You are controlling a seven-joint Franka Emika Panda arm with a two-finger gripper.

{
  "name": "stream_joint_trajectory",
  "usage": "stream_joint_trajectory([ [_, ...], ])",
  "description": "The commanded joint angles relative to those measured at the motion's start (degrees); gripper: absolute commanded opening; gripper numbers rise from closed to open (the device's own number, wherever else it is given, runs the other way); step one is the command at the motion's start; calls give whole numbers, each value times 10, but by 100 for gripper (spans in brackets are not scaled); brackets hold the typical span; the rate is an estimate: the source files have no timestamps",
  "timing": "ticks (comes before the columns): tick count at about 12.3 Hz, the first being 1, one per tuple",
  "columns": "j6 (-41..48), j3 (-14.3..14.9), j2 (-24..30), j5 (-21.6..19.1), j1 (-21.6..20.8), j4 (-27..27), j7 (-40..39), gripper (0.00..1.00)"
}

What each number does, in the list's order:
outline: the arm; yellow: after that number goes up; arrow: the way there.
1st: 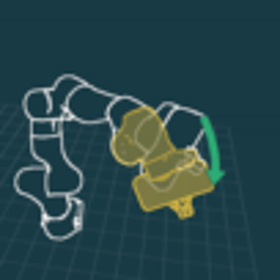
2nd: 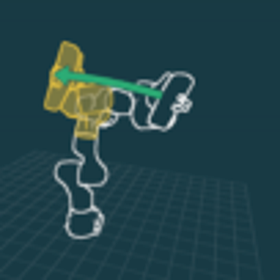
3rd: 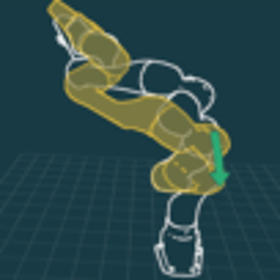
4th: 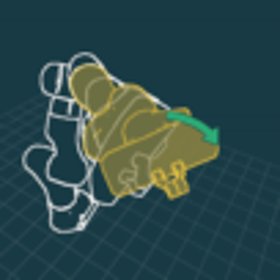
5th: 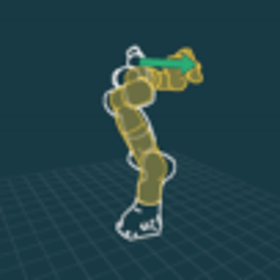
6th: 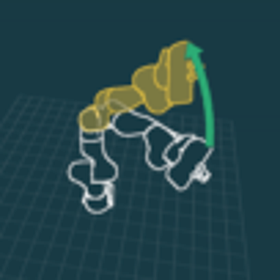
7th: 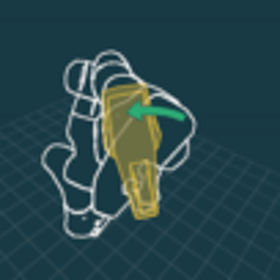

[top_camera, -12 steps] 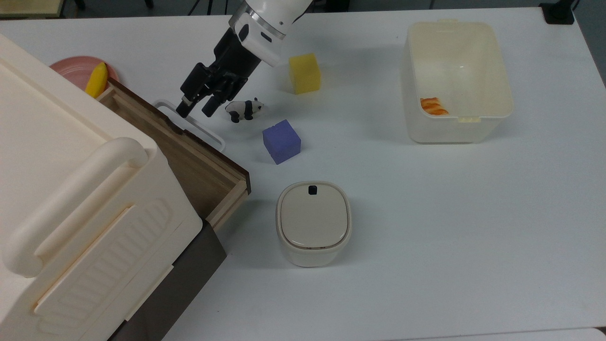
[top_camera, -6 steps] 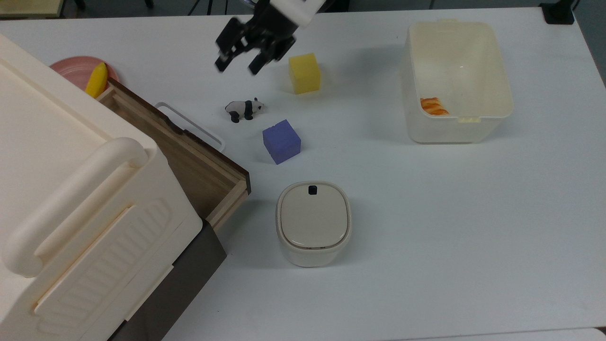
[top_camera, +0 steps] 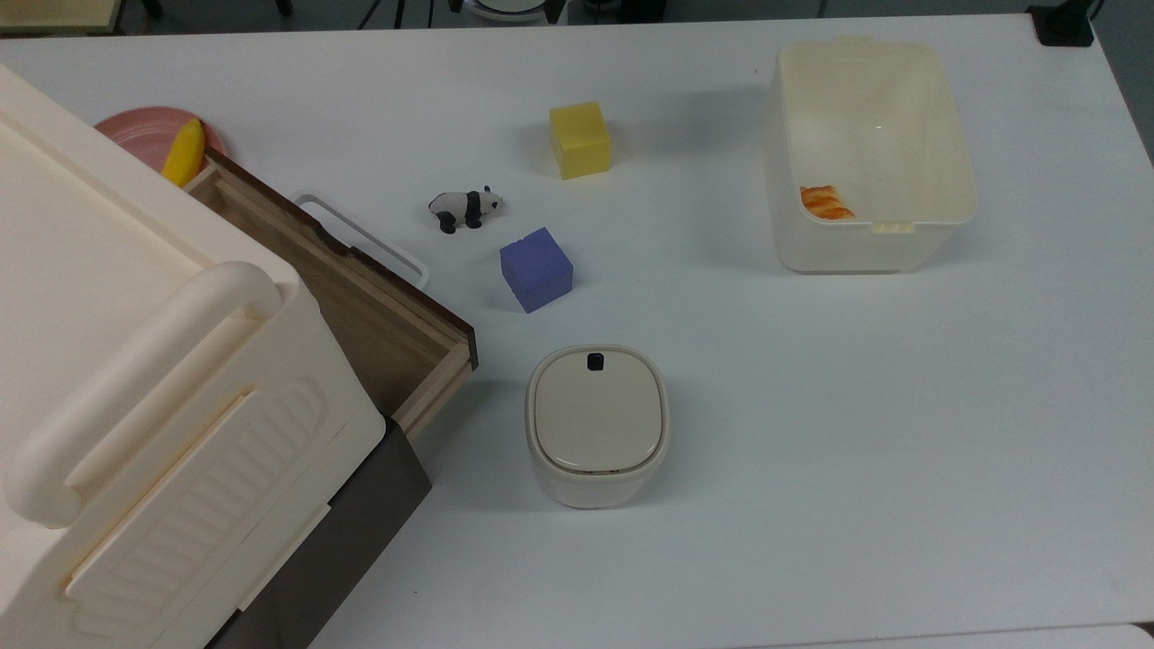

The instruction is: Slide the drawer open

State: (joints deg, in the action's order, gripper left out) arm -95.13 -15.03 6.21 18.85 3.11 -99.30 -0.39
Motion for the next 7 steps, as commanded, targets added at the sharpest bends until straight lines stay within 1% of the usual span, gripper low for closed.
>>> stream_joint_trajectory([
  [1, 46, 49, -52, -58, -6, 88, 37, 100],
  [2, 43, 74, -59, -91, -7, 92, 45, 100],
  [3, 42, 89, -61, -111, -7, 94, 50, 100],
  [4, 46, 104, -65, -129, -7, 110, 50, 100],
  [7, 59, 107, -63, -168, -9, 125, 48, 100],
])
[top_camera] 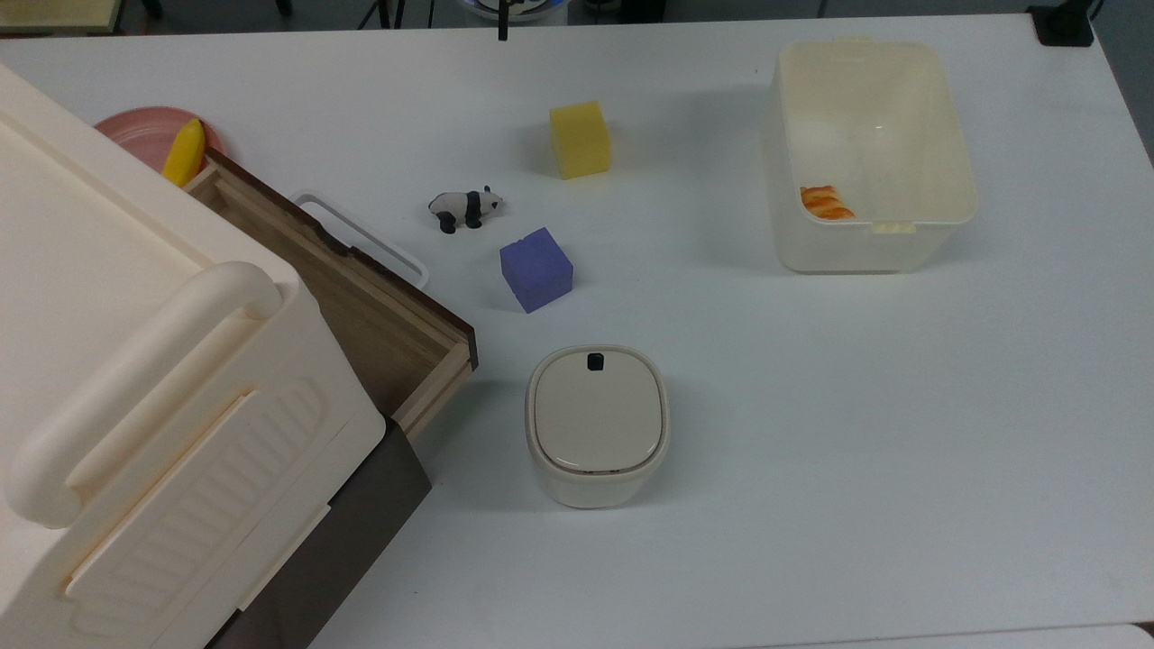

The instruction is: Slide the drawer open

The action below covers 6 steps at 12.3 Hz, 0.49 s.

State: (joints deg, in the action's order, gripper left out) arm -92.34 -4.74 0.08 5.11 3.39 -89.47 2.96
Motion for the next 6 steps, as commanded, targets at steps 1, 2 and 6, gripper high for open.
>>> stream_joint_trajectory([
  [1, 30, 3, -2, -39, -12, 25, 14, 100],
  [2, 30, 3, -2, -40, -11, 24, 15, 100],
  [6, 31, 0, 0, -35, -12, 20, -30, 100],
])
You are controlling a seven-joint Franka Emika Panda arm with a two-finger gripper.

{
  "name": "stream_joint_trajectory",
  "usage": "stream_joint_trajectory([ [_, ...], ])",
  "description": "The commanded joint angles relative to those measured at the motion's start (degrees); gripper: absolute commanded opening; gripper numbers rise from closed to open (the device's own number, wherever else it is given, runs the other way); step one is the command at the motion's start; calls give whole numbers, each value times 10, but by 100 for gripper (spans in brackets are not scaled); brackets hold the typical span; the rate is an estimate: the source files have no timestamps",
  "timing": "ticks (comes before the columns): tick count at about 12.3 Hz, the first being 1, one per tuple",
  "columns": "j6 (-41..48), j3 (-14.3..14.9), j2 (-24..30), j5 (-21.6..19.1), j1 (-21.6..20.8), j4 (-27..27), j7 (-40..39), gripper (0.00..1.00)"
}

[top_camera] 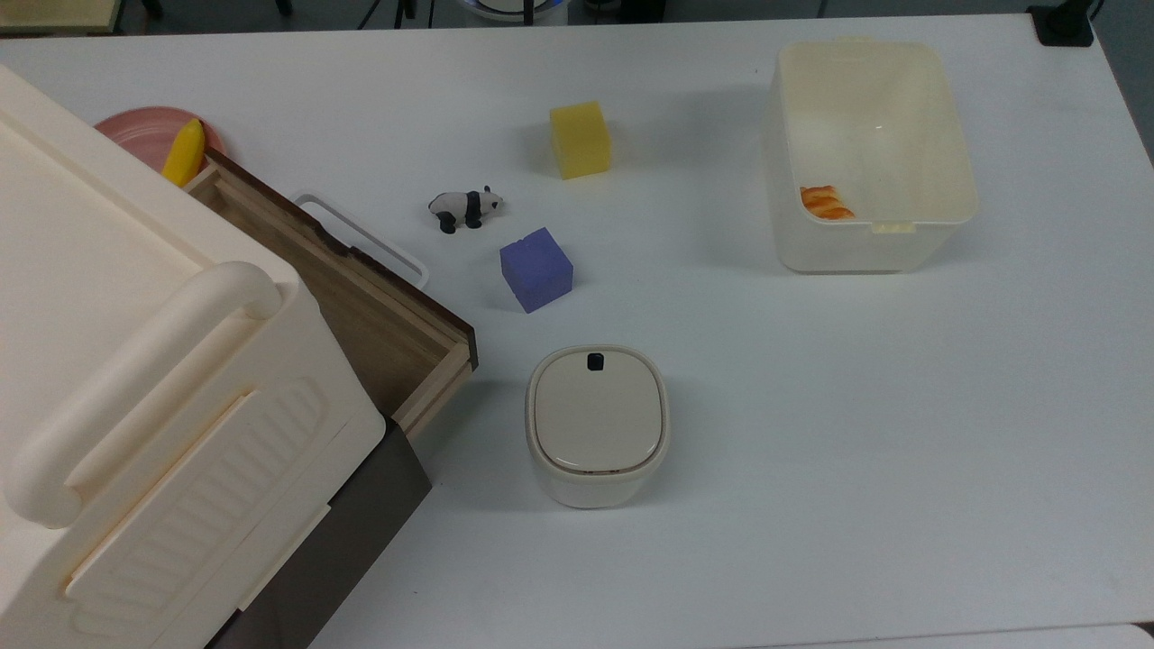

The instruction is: Slide the drawer open

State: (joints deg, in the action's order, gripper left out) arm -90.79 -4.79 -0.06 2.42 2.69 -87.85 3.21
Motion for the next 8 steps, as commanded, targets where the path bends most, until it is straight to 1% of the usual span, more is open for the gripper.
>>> stream_joint_trajectory([
  [1, 14, 0, 1, -10, -4, 3, -43, 100],
  [3, 12, 0, 1, -4, -4, 2, -38, 100],
  [8, -7, -1, 2, -6, -3, -7, -37, 100],
])
